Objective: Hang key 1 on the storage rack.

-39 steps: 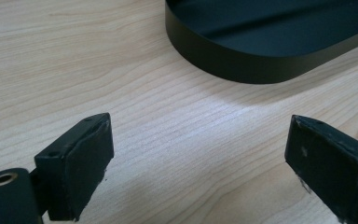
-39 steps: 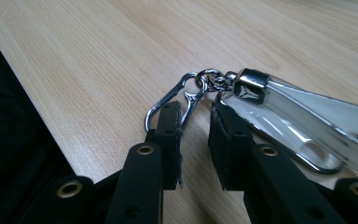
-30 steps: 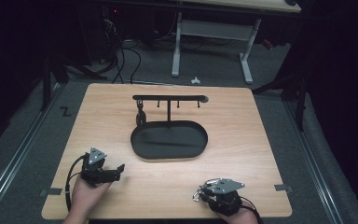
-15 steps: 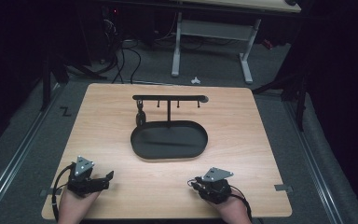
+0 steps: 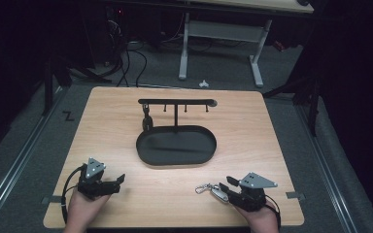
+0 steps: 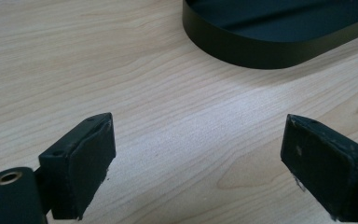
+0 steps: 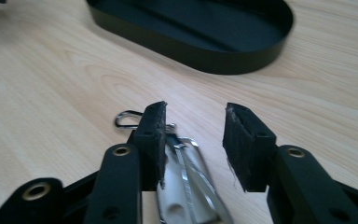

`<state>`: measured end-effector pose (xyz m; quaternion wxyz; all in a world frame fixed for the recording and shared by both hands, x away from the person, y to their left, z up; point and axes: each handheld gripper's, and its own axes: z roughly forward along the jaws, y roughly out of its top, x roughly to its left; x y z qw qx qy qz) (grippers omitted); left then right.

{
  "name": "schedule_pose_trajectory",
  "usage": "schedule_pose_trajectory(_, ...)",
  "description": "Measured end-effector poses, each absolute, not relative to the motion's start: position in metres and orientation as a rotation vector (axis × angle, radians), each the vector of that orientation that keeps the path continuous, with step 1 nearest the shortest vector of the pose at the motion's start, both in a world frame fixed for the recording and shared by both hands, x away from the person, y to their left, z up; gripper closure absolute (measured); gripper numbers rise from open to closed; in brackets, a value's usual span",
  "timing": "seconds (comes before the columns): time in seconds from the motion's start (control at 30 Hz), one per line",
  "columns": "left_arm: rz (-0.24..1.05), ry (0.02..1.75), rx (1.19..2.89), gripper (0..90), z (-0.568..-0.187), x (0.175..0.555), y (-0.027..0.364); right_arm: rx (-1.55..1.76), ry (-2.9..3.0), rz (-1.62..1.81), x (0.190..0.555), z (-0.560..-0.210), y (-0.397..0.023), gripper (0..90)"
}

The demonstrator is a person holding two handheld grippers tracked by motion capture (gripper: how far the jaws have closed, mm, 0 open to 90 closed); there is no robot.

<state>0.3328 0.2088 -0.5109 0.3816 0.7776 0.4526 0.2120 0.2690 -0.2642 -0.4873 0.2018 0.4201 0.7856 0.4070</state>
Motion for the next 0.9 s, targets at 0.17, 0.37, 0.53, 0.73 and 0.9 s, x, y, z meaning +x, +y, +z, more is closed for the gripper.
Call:
schedule_pose_trajectory(0.17,0.547,1.151,1.99,10.8,-0.51,0.333,0.209,1.194,2.167,1.135,0.269,-0.487,-0.27,57.7)
schedule_pose_trajectory(0.37,0.578,1.147,1.968,10.9,-0.505,0.331,0.215,1.144,2.245,1.119,0.276,-0.488,-0.251,46.5)
schedule_pose_trajectory(0.53,0.577,1.146,1.951,11.1,-0.505,0.33,0.22,1.127,2.376,1.007,0.293,-0.494,-0.233,36.3)
schedule_pose_trajectory(0.73,0.563,1.135,1.945,11.2,-0.505,0.331,0.222,1.107,2.499,0.882,0.309,-0.503,-0.219,35.6)
schedule_pose_trajectory(0.9,0.557,1.127,1.945,11.5,-0.505,0.331,0.221,1.067,2.548,0.755,0.316,-0.504,-0.206,41.6)
